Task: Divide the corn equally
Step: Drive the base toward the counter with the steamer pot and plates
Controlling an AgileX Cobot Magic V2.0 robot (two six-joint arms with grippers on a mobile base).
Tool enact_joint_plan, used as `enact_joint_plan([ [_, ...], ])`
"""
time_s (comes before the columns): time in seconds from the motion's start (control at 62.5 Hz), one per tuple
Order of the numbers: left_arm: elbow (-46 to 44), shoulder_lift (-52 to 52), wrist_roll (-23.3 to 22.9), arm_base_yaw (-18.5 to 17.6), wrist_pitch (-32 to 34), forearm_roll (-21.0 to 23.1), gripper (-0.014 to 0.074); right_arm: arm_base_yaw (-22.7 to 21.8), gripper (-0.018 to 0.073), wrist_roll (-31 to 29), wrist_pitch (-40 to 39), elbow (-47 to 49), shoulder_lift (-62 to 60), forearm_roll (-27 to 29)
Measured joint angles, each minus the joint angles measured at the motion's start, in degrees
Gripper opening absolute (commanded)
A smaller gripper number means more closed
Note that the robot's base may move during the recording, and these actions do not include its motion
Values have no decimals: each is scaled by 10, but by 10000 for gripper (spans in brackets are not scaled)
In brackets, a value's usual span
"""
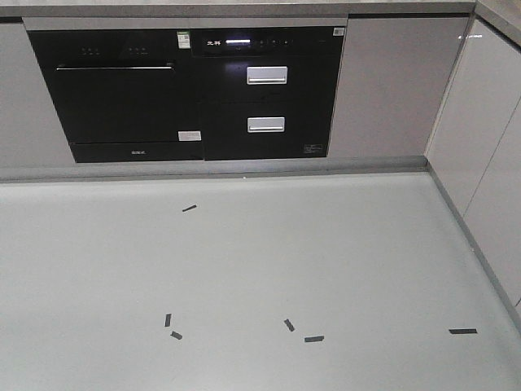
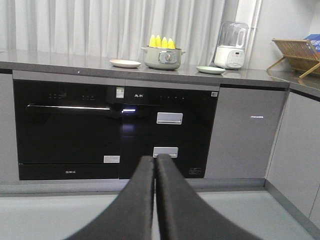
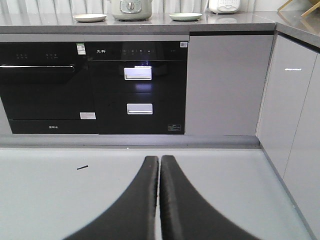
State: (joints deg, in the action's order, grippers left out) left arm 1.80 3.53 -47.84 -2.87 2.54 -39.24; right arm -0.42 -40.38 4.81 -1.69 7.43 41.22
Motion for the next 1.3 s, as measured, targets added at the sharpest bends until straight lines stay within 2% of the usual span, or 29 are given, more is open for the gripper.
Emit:
enact_joint_plan([
  [1.295, 0, 0, 0, 0, 0, 0, -6, 0, -6, 0, 0, 0, 0, 0],
])
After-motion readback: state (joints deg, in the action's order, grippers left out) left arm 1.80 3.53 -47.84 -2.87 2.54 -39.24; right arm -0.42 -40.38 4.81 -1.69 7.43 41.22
